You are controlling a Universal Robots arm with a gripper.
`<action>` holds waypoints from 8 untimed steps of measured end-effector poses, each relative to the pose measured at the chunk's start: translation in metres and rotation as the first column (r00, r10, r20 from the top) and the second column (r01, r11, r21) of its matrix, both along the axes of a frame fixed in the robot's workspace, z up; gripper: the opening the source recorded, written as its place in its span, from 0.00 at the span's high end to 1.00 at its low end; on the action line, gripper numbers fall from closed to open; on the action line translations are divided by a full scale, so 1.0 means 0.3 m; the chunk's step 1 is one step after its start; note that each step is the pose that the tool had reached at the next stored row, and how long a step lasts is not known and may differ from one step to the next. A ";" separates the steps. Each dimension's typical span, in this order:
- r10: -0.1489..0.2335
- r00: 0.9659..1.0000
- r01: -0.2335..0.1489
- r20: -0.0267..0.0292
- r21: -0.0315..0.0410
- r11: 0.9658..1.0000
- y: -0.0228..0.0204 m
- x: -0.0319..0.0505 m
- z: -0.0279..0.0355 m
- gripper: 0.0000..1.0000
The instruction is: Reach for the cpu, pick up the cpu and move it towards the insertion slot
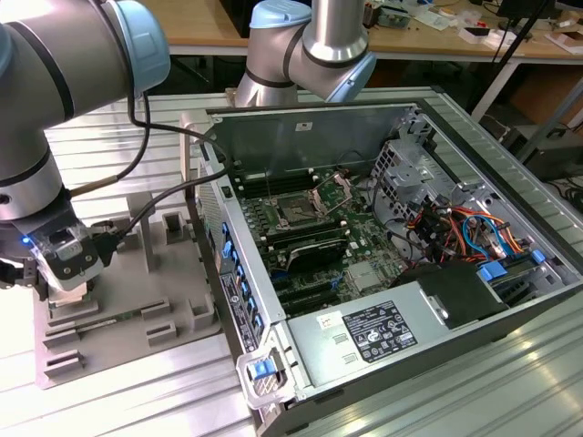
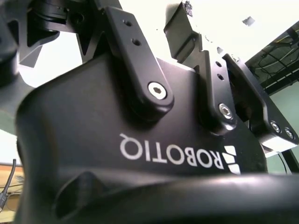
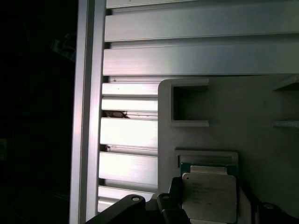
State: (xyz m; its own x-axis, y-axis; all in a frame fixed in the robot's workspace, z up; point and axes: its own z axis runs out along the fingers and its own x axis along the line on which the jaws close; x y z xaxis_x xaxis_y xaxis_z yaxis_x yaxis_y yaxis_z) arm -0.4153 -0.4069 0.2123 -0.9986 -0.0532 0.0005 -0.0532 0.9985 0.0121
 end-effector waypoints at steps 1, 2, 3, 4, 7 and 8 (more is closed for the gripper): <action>0.000 1.000 0.000 0.000 0.000 1.000 0.000 0.000 0.001 0.45; 0.000 1.000 0.000 0.000 0.000 1.000 0.000 0.000 0.002 0.45; 0.000 1.000 0.000 0.000 0.000 1.000 0.000 0.000 0.004 0.45; 0.000 1.000 0.000 0.000 0.000 1.000 0.000 0.000 0.005 0.45; 0.000 1.000 0.000 0.000 0.001 1.000 0.000 0.000 0.009 0.45; 0.000 1.000 0.000 0.000 0.001 1.000 0.000 0.000 0.009 0.45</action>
